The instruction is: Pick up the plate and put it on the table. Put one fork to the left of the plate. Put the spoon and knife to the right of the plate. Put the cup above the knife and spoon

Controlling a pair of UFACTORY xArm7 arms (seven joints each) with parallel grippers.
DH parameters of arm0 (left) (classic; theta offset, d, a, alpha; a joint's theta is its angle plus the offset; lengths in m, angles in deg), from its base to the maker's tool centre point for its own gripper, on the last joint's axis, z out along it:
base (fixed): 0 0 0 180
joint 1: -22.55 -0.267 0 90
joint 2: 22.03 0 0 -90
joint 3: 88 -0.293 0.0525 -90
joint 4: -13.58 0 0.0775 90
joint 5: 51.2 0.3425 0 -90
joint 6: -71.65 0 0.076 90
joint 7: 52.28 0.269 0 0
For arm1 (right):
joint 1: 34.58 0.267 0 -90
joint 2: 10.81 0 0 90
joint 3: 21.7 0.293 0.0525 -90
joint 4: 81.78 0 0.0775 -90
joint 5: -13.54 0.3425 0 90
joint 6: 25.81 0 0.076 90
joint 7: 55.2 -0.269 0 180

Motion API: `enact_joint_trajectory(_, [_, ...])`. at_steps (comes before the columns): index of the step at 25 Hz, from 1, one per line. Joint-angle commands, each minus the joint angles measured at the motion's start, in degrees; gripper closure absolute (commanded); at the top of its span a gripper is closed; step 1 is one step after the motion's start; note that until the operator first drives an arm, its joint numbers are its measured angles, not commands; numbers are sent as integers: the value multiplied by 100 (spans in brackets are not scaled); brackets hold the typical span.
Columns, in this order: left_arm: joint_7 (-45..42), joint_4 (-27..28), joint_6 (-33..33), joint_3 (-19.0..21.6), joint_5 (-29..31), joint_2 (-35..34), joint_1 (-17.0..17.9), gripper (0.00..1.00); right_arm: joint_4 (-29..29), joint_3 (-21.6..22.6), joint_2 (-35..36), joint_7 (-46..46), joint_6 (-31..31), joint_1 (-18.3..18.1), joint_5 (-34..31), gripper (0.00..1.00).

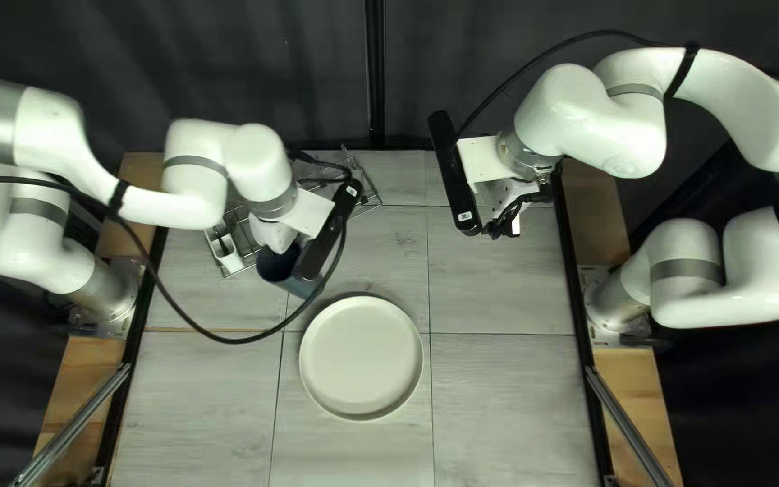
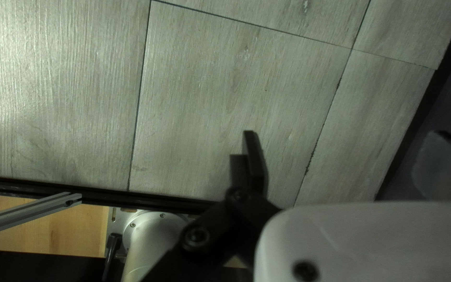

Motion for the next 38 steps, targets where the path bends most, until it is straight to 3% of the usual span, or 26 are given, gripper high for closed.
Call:
enact_joint_trajectory(1, [242, 167, -2, -30, 0, 309, -33, 100, 0, 0, 0, 0, 0, 0, 0, 0])
enact_joint_trajectory(12, [551, 361, -143, -96, -28, 666, -117, 97, 0, 0, 0, 0, 0, 0, 0, 0])
enact_joint_trajectory(16, [619, 402, -123, -112, -45, 771, -142, 91, 0, 0, 0, 0, 0, 0, 0, 0])
enact_joint_trajectory(17, [607, 423, -122, -111, -41, 797, -139, 65, 0, 0, 0, 0, 0, 0, 0, 0])
enact_joint_trajectory(18, [594, 440, -118, -109, -36, 816, -135, 28, 0, 0, 0, 0, 0, 0, 0, 0])
enact_joint_trajectory(19, [562, 464, -118, -107, -24, 834, -128, 4, 0, 0, 0, 0, 0, 0, 0, 0])
enact_joint_trajectory(20, [546, 471, -117, -106, -18, 839, -125, 0, 0, 0, 0, 0, 0, 0, 0, 0])
enact_joint_trajectory(25, [221, 379, -130, -123, 93, 518, -117, 0, 0, 0, 0, 0, 0, 0, 0, 0])
enact_joint_trajectory(30, [-330, -51, -285, -110, 236, -512, -155, 0, 0, 0, 0, 0, 0, 0, 0, 0])
enact_joint_trajectory(38, [-1152, -1283, -896, -64, 265, -3252, -401, 0, 0, 0, 0, 0, 0, 0, 0, 0])
